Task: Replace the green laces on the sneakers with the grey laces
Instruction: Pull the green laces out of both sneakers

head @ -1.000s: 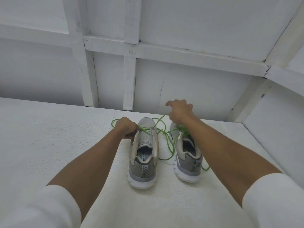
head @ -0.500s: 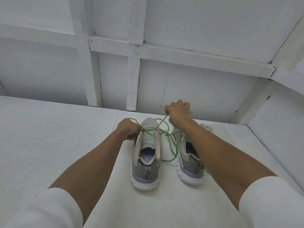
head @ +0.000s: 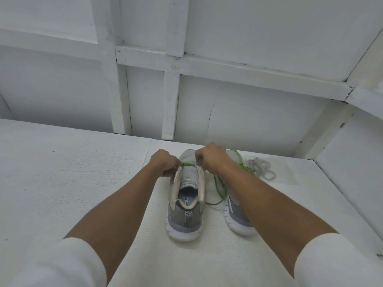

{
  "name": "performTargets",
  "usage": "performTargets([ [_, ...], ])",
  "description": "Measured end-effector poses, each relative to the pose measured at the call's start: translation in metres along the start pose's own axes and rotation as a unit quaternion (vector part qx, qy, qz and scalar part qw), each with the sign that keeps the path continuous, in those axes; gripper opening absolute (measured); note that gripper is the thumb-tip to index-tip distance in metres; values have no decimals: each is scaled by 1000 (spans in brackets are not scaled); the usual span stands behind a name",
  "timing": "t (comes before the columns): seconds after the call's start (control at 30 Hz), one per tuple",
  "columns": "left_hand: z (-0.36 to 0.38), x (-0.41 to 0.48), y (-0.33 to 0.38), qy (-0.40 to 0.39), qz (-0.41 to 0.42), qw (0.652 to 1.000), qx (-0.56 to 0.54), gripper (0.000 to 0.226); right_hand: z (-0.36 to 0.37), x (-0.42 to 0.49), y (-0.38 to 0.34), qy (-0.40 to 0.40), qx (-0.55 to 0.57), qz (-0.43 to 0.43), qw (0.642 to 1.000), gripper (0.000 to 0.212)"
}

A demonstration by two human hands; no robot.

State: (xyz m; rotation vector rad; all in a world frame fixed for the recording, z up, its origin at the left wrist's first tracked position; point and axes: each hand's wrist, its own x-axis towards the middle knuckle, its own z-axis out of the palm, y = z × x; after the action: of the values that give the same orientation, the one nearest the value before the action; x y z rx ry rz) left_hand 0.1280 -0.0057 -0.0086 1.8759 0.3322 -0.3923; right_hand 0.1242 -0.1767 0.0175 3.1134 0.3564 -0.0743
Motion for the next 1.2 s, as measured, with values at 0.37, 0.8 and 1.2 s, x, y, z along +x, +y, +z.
performTargets([
  [0.37, 0, 2, -1, -9, -1, 1000, -5, 16, -39, 2, 44, 74, -83, 96, 989, 48],
  [0.8, -1, 2, 0, -18, -3, 1000, -8, 15, -21, 0, 25, 83, -49, 31, 995, 27],
  [1.2, -2, 2, -3, -26, -10, 999, -18, 14, -15, 2, 25, 13, -16, 23, 1000, 49],
])
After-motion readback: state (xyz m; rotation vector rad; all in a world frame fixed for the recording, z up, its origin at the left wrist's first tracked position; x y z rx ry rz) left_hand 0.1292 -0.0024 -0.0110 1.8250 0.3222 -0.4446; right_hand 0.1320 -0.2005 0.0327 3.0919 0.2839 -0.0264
